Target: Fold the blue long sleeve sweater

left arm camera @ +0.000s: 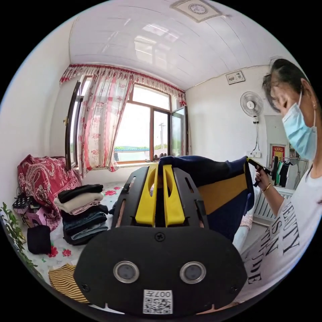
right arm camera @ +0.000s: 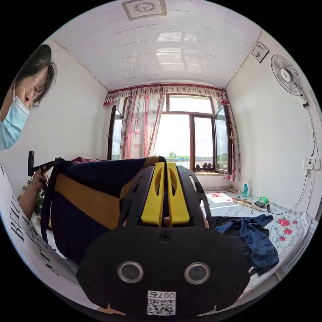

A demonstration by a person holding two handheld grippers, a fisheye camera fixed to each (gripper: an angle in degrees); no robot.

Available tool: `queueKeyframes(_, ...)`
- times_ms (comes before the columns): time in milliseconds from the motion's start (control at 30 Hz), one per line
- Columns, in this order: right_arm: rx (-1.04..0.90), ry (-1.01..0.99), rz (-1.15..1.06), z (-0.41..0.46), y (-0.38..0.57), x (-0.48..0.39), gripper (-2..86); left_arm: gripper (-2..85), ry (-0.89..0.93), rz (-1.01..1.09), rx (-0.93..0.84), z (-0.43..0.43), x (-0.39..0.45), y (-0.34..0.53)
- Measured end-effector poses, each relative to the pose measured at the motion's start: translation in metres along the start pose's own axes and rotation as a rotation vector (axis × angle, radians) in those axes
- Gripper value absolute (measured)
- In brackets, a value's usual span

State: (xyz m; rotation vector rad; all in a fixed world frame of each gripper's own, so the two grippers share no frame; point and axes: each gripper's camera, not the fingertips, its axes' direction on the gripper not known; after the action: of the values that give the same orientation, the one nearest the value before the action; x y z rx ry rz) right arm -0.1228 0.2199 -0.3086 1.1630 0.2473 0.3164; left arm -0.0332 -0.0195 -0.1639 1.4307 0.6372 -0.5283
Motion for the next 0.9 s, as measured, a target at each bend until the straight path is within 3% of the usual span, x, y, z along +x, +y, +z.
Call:
queueKeyframes(100,-0.146,-0.002,0.026,0.108,-0.003,0.022,2.2,3.8,-0.056,-0.17,-0.2,0.119,-0.064,0.004)
queueKeyframes(167,-0.341,0.022,0.132,0.194,0.018,0.043,4.5,7.5,-0.212,-0.293,-0.372,0.194,-0.11,0.03)
queueKeyframes(267,-0.57,0.04,0.23,0.251,0.079,0.06,6.5,9.0,-0.32,-0.382,-0.545,0.226,-0.145,0.087)
queueKeyframes(400,-0.781,0.004,0.283,0.256,0.191,0.062,7.7,9.5,-0.24,-0.369,-0.727,0.225,-0.137,0.187)
queueKeyframes(567,-1.205,0.038,0.355,0.233,0.351,0.054,8.9,9.8,-0.082,-0.425,-1.069,0.205,-0.072,0.336)
queueKeyframes(700,-1.28,0.11,0.288,0.235,0.381,0.048,8.7,9.4,-0.077,-0.408,-1.177,0.211,-0.045,0.375)
queueKeyframes(833,-1.336,0.117,0.208,0.274,0.377,0.06,5.5,5.1,-0.148,-0.232,-1.238,0.233,-0.055,0.38)
queueKeyframes(900,-1.381,0.139,0.18,0.292,0.373,0.073,3.6,3.1,-0.097,-0.185,-1.257,0.242,-0.066,0.376)
